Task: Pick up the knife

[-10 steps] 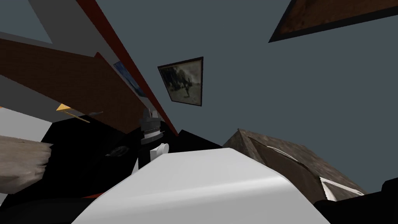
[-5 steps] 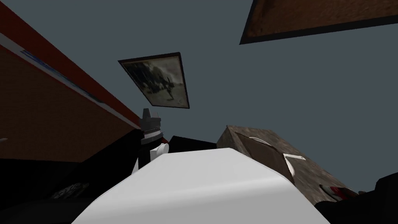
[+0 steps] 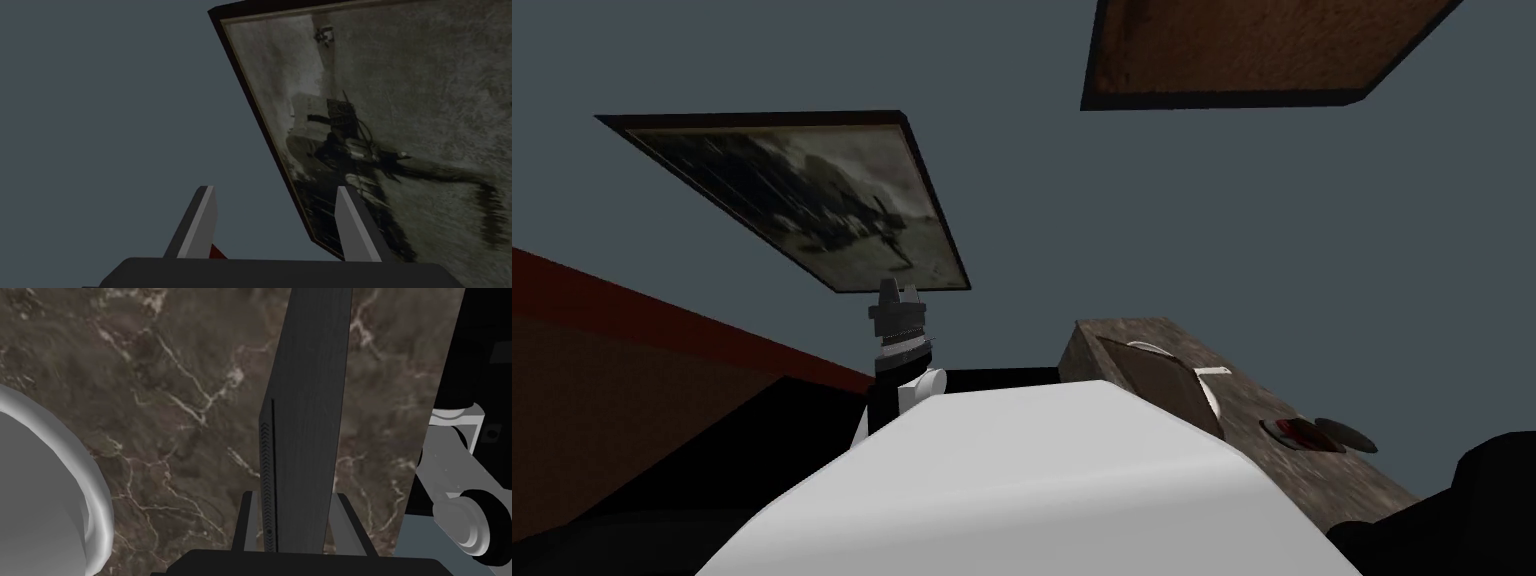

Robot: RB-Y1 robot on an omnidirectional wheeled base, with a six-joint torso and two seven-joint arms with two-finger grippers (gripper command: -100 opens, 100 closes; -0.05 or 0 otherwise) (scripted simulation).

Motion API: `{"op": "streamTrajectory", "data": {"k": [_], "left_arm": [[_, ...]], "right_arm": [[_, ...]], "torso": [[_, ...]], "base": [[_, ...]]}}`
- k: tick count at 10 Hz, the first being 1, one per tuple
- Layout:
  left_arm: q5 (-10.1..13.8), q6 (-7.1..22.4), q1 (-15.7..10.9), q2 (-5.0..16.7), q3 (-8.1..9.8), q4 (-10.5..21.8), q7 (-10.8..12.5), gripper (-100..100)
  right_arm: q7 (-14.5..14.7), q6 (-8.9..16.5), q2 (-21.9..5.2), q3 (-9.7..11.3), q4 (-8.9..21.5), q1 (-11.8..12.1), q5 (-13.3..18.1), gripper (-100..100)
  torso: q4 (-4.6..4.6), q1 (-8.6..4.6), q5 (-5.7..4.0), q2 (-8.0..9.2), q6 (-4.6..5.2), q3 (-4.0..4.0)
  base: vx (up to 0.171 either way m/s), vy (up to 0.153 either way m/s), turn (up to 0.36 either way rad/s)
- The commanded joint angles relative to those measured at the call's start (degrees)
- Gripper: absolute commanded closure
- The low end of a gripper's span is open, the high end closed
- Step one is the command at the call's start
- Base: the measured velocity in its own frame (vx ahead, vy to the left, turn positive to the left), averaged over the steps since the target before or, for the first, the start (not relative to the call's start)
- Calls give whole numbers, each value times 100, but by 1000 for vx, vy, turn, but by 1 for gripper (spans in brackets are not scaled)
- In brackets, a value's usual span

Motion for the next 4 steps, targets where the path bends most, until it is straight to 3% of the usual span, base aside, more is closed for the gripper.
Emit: {"op": "streamTrajectory", "data": {"k": [1, 2, 3, 4], "left_arm": [[0, 0, 0, 0, 0, 0, 0, 0], [0, 0, 0, 0, 0, 0, 0, 0], [0, 0, -1, 0, 0, 0, 0, 0], [0, 0, -2, 0, -2, 0, 0, 0]], "right_arm": [[136, 24, -184, -129, -156, 63, 186, 100], [136, 24, -184, -129, -156, 63, 186, 100], [121, 12, -158, -118, -120, 45, 164, 100], [131, 15, -160, -119, -128, 52, 170, 0]], "torso": [[0, 0, 0, 0, 0, 0], [-2, -5, 0, -13, -6, -7], [-3, 4, 1, -9, -4, -6], [1, 12, 3, 10, -12, 5]], "base": [[142, -81, -439], [117, -49, -354], [40, -9, -59], [9, -1, 13]]}}
